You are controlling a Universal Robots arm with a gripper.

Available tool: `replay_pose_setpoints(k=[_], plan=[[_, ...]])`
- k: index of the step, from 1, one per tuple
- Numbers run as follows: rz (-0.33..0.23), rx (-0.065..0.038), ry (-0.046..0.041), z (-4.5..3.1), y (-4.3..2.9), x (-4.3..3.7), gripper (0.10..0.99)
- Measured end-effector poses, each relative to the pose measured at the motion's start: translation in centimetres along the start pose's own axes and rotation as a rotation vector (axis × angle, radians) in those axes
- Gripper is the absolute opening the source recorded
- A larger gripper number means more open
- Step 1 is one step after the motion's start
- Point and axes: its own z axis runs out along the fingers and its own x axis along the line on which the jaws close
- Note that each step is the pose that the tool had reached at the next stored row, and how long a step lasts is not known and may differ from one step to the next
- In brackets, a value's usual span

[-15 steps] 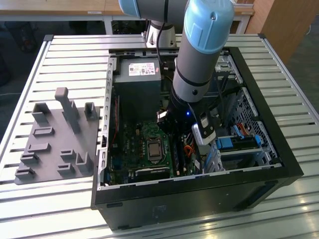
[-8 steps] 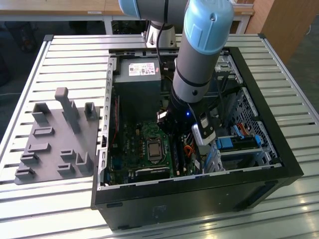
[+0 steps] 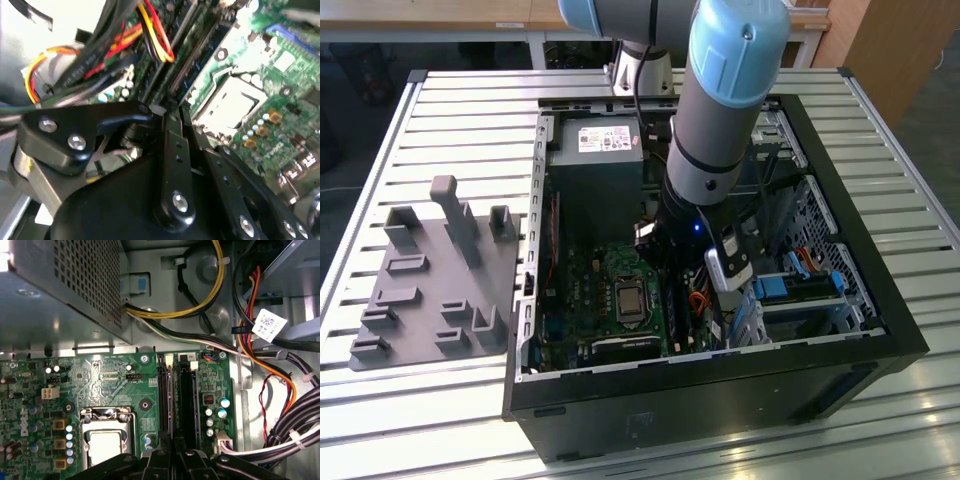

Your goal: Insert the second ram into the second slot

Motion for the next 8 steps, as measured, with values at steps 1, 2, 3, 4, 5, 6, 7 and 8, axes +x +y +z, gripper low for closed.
replay_pose_setpoints(k=[1,2,3,4,5,6,7,8], plan=[[0.000,0.000,0.0000,-0.10,0.01,0.01,0.137],[0.000,0.000,0.0000,-0.18,0.01,0.01,0.137],[0.000,0.000,0.0000,-0.20,0.02,0.01,0.137],[0.000,0.001,-0.0003,-0.18,0.02,0.00,0.137],[0.000,0.004,-0.0004,-0.18,0.03,0.00,0.137],[0.001,0.007,-0.0005,-0.19,0.02,0.00,0.137],[0.001,0.007,-0.0005,-0.20,0.01,0.01,0.137],[0.001,0.008,-0.0006,-0.21,0.01,0.01,0.137]])
